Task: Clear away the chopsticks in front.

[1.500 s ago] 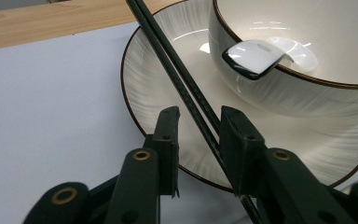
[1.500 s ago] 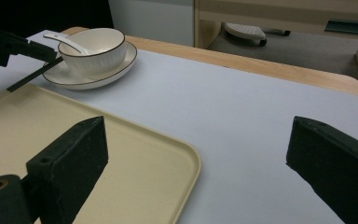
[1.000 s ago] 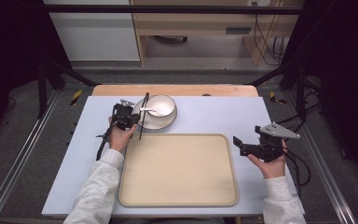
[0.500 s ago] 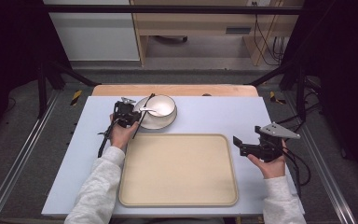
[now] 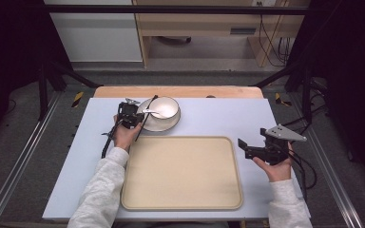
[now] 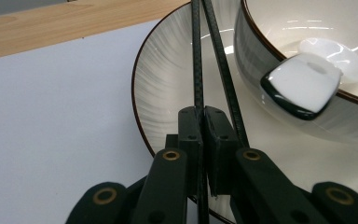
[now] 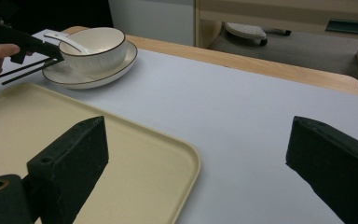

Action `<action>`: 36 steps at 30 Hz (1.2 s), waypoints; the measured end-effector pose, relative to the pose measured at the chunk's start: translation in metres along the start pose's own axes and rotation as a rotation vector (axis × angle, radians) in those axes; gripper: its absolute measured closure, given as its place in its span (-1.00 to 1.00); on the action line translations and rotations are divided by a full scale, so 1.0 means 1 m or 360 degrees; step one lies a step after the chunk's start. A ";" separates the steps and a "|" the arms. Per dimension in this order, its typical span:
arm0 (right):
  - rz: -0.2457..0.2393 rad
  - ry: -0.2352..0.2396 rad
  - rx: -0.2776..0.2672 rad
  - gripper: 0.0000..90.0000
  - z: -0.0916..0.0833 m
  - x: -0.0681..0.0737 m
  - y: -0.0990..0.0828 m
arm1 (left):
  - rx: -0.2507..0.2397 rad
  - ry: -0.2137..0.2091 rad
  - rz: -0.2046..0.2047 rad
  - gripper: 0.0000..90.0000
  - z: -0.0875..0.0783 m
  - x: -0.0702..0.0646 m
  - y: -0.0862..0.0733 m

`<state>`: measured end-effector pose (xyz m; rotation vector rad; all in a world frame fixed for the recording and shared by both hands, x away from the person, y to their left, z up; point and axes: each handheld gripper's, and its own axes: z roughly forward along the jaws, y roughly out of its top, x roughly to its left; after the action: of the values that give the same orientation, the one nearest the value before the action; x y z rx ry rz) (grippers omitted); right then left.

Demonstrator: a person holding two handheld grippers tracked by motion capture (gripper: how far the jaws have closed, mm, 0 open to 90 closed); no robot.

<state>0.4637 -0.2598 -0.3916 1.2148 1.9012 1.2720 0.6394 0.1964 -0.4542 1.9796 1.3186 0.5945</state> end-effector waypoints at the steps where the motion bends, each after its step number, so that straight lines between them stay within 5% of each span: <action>1: 0.0000 0.0000 0.0001 -0.87 0.000 0.000 0.000 | -0.0006 0.0011 -0.0003 0.91 -0.001 0.000 0.000; 13: 0.0013 -0.0012 -0.0019 -0.87 -0.004 -0.003 0.001 | -0.0075 0.0069 -0.0041 0.91 -0.025 0.006 -0.002; 20: 0.0016 -0.0023 -0.0019 -0.88 -0.006 -0.005 0.001 | -0.0106 0.0103 -0.0085 0.91 -0.052 0.018 -0.016; 36: 0.0040 -0.0041 -0.0038 -0.91 -0.012 -0.008 0.001 | -0.0213 0.0181 -0.0179 0.91 -0.109 0.016 -0.047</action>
<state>0.4577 -0.2718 -0.3860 1.2404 1.8526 1.2824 0.5411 0.2542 -0.4165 1.7737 1.4104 0.7310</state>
